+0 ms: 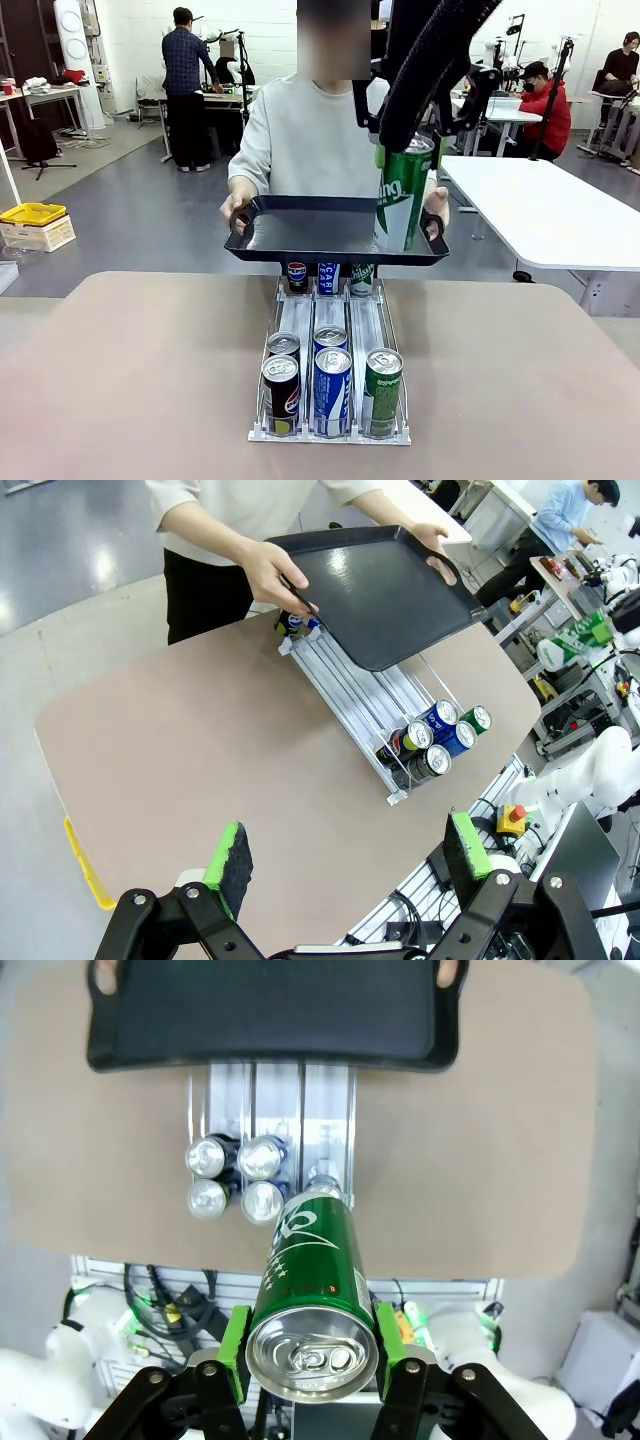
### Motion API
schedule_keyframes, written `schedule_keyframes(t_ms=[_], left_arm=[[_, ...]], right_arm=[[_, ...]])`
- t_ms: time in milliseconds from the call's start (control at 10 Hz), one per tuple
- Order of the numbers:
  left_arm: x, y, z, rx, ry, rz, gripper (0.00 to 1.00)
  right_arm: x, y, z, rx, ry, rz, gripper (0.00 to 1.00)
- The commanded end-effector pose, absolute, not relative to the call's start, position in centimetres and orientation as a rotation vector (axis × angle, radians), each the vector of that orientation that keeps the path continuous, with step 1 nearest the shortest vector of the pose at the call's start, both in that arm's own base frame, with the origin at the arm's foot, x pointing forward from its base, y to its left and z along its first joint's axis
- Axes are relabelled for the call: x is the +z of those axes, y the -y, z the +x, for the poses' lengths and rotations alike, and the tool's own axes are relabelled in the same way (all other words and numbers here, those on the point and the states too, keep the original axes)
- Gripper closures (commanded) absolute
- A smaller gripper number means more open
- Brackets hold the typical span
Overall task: Retrieve and hand over the desired beverage to the person.
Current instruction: Place the picked can on the Handle tray extended by the person.
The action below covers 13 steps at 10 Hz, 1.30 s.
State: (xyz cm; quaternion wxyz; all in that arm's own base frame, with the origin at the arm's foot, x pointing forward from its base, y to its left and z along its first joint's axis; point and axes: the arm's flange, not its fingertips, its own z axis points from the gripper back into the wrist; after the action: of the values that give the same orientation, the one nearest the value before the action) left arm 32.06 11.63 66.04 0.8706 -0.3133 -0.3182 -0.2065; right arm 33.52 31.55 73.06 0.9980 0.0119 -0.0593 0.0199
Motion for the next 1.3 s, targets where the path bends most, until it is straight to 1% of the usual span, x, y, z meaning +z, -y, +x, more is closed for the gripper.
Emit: schedule_keyframes(t_ms=[0,200,400,600,800,900,1200], left_arm=[[66.1,-11.7,32.1,-0.442,0.676,-0.666,0.0],[66.1,-11.7,32.1,-0.442,0.676,-0.666,0.0],[66.1,-11.7,32.1,-0.442,0.676,-0.666,0.0],[66.1,-11.7,32.1,-0.442,0.676,-0.666,0.0],[66.1,-11.7,32.1,-0.442,0.676,-0.666,0.0],[66.1,-11.7,32.1,-0.442,0.676,-0.666,0.0],[66.1,-11.7,32.1,-0.442,0.676,-0.666,0.0]], right_arm=[[75.5,-32.7,39.7,0.121,0.145,0.005,0.42],[75.8,-33.2,45.6,0.288,0.17,-0.01,0.42],[75.2,-34.1,50.7,0.364,0.157,0.013,0.42],[73.6,-36.3,54.0,0.458,0.116,0.038,0.42],[72.5,-36.9,55.2,0.424,0.06,0.03,0.42],[69.5,-34.9,52.8,0.429,0.112,0.062,0.42],[69.5,-34.9,52.8,0.429,0.112,0.062,0.42]])
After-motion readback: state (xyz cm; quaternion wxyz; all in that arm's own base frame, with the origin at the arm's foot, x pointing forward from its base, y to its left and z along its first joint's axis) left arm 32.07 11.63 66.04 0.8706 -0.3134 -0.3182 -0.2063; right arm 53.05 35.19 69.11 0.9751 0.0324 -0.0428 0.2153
